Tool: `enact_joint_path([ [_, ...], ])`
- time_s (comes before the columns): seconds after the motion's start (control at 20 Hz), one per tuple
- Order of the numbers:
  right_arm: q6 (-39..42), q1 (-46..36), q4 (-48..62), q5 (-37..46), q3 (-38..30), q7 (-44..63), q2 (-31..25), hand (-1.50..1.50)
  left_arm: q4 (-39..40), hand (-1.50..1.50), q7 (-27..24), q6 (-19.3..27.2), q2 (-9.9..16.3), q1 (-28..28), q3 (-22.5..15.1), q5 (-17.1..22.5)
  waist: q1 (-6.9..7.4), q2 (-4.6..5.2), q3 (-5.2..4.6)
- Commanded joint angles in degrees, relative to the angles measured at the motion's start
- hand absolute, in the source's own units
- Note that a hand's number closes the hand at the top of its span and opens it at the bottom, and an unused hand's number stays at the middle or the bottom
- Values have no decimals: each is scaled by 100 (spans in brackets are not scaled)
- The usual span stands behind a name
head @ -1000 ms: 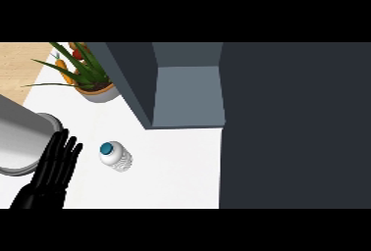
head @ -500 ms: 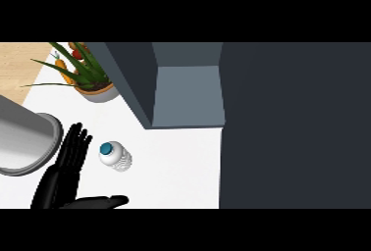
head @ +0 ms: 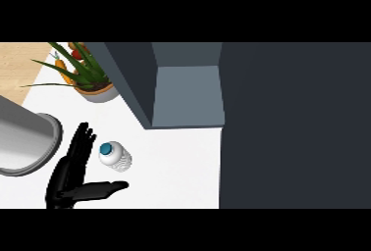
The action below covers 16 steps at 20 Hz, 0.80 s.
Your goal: Pick up the bottled water, place it into the cabinet and close the cabinet
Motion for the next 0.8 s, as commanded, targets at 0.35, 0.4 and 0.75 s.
enact_joint_path([
  [0.35,-191,453,-1115,-961,23,282,-41,-150,2444,-150,-1152,-291,-55,-889,514,-40,-15,28,-11],
  [0.4,-273,518,-1283,-1089,10,339,-49,-150,2182,-150,-1180,-272,-140,-731,482,12,29,12,-6],
  [0.75,-167,646,-1097,-1307,-233,147,-321,-150,3581,-150,-2233,-1208,-225,-1076,884,492,3,21,-14],
])
